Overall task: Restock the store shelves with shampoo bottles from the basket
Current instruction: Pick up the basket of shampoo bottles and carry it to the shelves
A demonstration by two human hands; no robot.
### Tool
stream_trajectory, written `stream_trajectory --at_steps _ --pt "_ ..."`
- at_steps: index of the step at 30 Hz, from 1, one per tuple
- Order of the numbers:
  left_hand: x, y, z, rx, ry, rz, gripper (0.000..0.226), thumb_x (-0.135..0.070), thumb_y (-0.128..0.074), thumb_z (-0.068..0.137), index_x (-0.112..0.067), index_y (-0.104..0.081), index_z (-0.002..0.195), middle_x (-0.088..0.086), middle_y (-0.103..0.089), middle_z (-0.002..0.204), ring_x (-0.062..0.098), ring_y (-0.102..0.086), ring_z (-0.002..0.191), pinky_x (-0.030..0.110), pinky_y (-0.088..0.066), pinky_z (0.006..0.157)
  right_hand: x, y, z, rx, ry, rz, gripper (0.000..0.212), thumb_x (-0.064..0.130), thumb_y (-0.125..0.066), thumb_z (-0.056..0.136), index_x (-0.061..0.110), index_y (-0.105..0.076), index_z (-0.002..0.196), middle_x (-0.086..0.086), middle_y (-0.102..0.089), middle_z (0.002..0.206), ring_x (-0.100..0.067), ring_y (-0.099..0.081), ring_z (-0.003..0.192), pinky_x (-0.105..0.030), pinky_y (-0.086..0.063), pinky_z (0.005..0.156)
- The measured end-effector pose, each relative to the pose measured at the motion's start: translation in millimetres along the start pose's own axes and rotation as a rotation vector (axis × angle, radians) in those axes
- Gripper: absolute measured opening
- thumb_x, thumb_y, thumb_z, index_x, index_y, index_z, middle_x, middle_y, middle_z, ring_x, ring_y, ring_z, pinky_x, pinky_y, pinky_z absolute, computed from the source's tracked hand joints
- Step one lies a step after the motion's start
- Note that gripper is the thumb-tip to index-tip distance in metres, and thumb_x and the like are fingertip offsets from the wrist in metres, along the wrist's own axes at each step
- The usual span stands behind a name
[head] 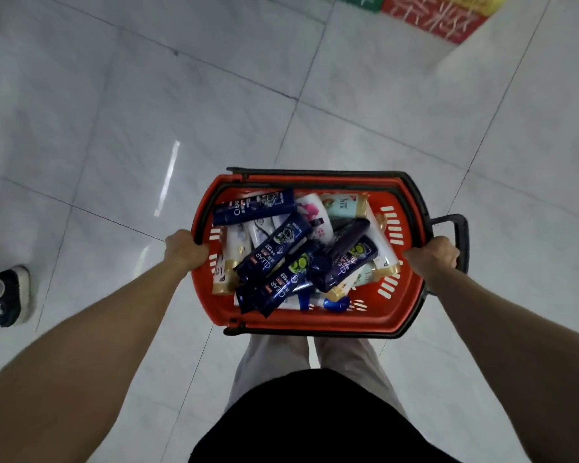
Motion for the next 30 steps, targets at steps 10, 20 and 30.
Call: stream_trajectory --at_steps 10,20,30 --pt "111 36 -72 -0.043 0.171 -0.316 0.030 -0.027 -0.068 0.095 -0.002 -0.068 0.110 0.016 -0.074 0.097 0.028 -0.072 0.078 0.033 -0.059 0.070 148 52 -95 -0.034 0.367 -0.151 0.015 0.014 -0.068 0.086 0.003 -0.059 0.081 -0.008 -0.049 0.067 -0.022 -0.052 0.053 -0.023 -0.037 0.041" --pt "223 -31 -168 -0.143 0.447 -0.709 0.024 -0.027 -0.067 0.094 -0.005 -0.073 0.099 0.005 -0.074 0.086 0.018 -0.072 0.072 0.024 -0.058 0.060 285 -1 -178 0.088 0.767 -0.465 0.033 0.025 -0.073 0.087 -0.005 -0.069 0.102 -0.023 -0.069 0.091 -0.036 -0.069 0.081 -0.029 -0.047 0.061" --pt "280 -181 -310 -0.187 0.895 -1.094 0.022 -0.016 -0.066 0.086 0.001 -0.071 0.100 0.013 -0.073 0.090 0.031 -0.073 0.083 0.036 -0.062 0.073 327 -107 -314 0.182 1.145 -0.873 0.029 0.021 -0.075 0.085 -0.002 -0.072 0.103 -0.022 -0.071 0.096 -0.033 -0.065 0.073 -0.032 -0.055 0.067"
Point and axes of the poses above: each hand's wrist, its own z-axis towards the middle knuckle, its own y-axis out of the back of the hand, x = y × z, the point moved 10 cm from there along z, towards the middle knuckle
